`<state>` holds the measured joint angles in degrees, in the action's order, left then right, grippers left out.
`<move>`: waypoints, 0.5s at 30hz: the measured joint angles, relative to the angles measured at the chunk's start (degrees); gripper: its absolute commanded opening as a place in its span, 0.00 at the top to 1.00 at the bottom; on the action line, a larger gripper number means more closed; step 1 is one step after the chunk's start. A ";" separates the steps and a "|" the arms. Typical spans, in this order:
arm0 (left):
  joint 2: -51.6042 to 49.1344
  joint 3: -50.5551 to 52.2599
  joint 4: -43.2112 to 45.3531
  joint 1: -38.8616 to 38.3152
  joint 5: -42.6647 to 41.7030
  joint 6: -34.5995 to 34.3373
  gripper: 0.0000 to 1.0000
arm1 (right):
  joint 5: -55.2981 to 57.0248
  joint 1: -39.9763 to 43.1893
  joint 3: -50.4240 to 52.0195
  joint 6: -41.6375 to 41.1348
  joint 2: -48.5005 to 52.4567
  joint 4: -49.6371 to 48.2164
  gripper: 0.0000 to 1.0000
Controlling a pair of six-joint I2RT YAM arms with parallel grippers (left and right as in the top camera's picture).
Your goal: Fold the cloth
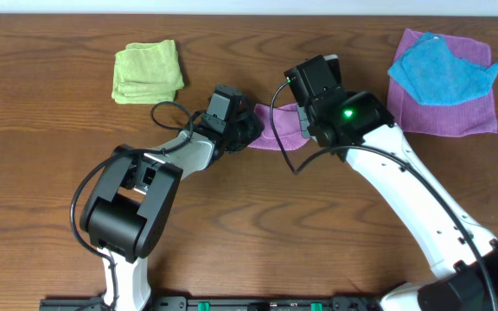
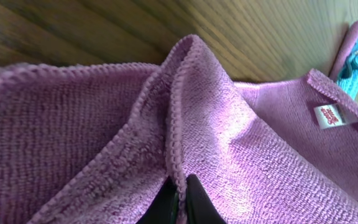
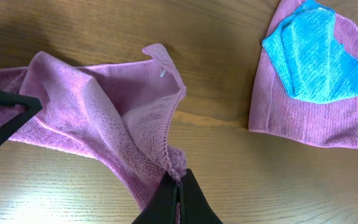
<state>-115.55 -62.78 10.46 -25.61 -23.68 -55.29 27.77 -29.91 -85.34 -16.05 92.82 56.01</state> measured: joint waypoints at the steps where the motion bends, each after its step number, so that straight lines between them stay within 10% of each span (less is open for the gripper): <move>1: 0.00 0.00 0.02 0.00 0.13 0.00 0.94 | 0.00 0.00 0.00 0.00 0.00 0.00 0.99; 15: 2.60 -0.20 -2.05 7.02 -10.43 0.04 0.94 | 0.76 0.00 -0.11 0.22 -2.91 -3.63 0.98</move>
<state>-112.95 -62.98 8.40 -18.59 -34.11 -55.24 28.53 -29.91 -85.45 -15.84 89.91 52.38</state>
